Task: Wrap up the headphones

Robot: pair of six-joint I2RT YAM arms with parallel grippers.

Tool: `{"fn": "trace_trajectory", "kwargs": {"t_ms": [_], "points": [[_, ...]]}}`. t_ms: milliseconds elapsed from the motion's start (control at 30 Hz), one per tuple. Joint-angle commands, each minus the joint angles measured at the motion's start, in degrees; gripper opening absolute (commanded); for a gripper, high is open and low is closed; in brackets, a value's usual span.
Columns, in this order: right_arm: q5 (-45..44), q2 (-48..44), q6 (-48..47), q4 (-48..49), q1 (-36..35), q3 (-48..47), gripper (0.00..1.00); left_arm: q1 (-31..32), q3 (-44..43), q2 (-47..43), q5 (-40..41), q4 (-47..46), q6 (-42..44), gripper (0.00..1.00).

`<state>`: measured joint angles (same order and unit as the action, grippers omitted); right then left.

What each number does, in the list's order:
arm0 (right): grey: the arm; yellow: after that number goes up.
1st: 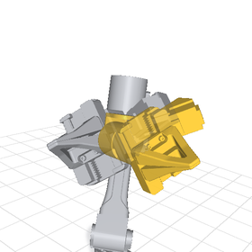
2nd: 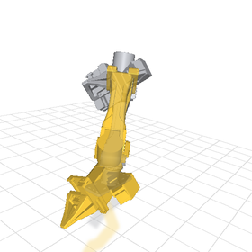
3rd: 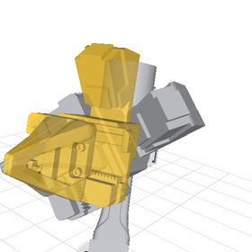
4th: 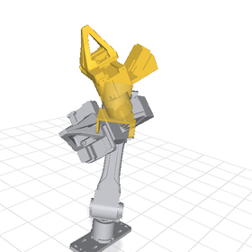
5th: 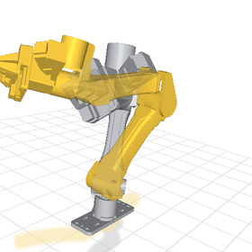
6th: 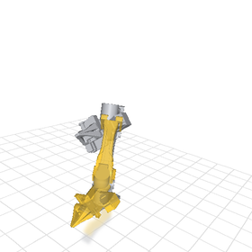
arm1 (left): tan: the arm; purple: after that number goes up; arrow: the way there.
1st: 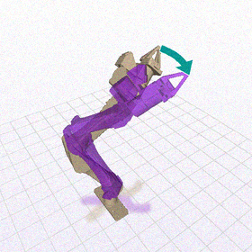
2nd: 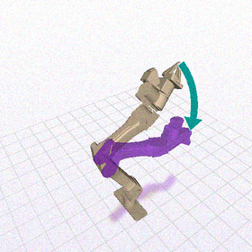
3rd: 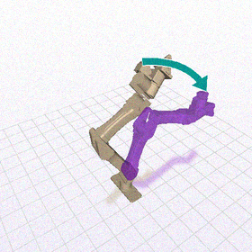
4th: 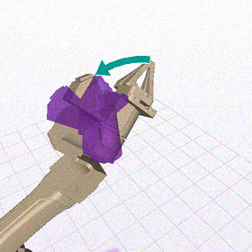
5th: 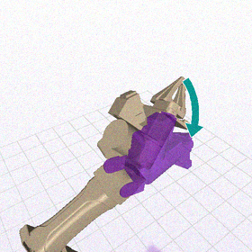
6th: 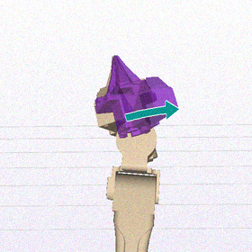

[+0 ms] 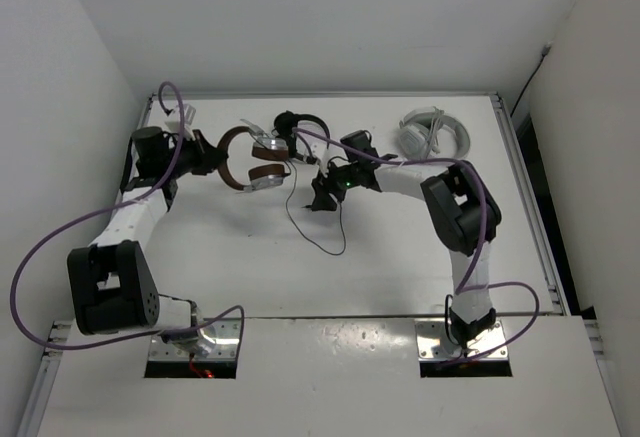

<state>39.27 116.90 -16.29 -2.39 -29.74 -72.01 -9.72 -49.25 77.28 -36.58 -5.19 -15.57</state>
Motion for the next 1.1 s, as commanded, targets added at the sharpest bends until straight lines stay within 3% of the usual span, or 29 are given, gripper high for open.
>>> {"fn": "trace_trajectory", "kwargs": {"t_ms": [0,1067], "points": [[7.31,1.74,-9.35,-1.64,-0.40,-3.66,0.54,-1.27,-3.91,0.95,-4.55,-1.84,-1.65,0.00],[3.89,8.25,-23.87,-8.50,-3.31,-10.17,0.51,-1.80,-4.45,3.76,-4.73,-1.40,-0.08,0.00]]}}
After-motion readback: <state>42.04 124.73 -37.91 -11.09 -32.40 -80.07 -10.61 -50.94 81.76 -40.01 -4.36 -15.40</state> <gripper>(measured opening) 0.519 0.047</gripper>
